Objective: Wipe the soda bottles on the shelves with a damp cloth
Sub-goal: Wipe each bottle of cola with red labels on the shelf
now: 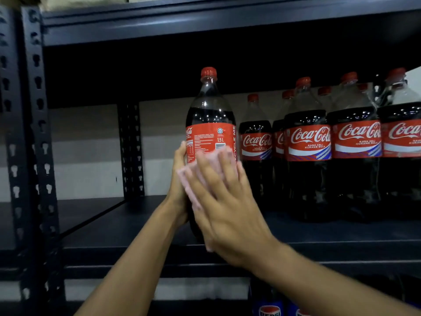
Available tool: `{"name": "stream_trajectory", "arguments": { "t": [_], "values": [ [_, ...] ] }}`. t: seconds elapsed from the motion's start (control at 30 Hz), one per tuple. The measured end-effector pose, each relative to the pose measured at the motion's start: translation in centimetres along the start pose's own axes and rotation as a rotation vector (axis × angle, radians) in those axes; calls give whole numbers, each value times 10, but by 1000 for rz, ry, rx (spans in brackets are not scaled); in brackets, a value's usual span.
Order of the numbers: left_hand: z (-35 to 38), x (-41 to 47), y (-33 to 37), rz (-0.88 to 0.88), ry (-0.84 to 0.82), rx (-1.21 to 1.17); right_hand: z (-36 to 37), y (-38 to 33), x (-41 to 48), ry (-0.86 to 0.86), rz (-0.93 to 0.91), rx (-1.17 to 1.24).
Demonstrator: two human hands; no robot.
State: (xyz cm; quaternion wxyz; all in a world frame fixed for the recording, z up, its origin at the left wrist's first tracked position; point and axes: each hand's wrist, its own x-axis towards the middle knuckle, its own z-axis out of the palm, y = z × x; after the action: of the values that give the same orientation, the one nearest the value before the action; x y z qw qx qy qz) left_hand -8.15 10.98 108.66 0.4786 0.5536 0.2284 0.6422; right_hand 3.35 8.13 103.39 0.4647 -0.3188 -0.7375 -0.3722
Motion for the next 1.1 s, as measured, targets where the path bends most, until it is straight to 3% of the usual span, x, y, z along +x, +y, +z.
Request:
{"name": "stream_trajectory", "arguments": {
  "t": [0.23, 0.4, 0.5, 0.6, 0.67, 0.73, 0.8, 0.83, 0.87, 1.0, 1.1],
  "values": [
    [-10, -2, 11, -80, 22, 117, -30, 53, 125, -31, 179, 278],
    [-3, -18, 12, -59, 35, 158, -29, 53, 133, 4, 182, 337],
    [11, -21, 0, 80, 52, 145, -15, 30, 100, 51, 156, 202],
    [11, -17, -7, 168, 36, 119, 13, -8, 49, 23, 217, -273],
    [5, -9, -8, 97, 27, 31, 14, 2, 5, 9, 40, -95],
    [2, 0, -6, 22, 8, -81, 19, 1, -15, 1, -76, -93],
    [0, 3, -7, 1, -19, -96, 25, -8, 8, 8, 196, -123],
    [-1, 2, -8, 5, -50, -80, 17, -17, 29, -137, 377, -60],
    [-2, 0, -10, 19, -56, -47, 17, -20, 40, -182, 436, 105],
    [-2, -1, -3, -13, -17, -4, -10, 42, 88, 26, 155, 98],
    [-1, -1, 4, -44, 2, 77, -33, 58, 129, 36, 202, 242]
  ]
}}
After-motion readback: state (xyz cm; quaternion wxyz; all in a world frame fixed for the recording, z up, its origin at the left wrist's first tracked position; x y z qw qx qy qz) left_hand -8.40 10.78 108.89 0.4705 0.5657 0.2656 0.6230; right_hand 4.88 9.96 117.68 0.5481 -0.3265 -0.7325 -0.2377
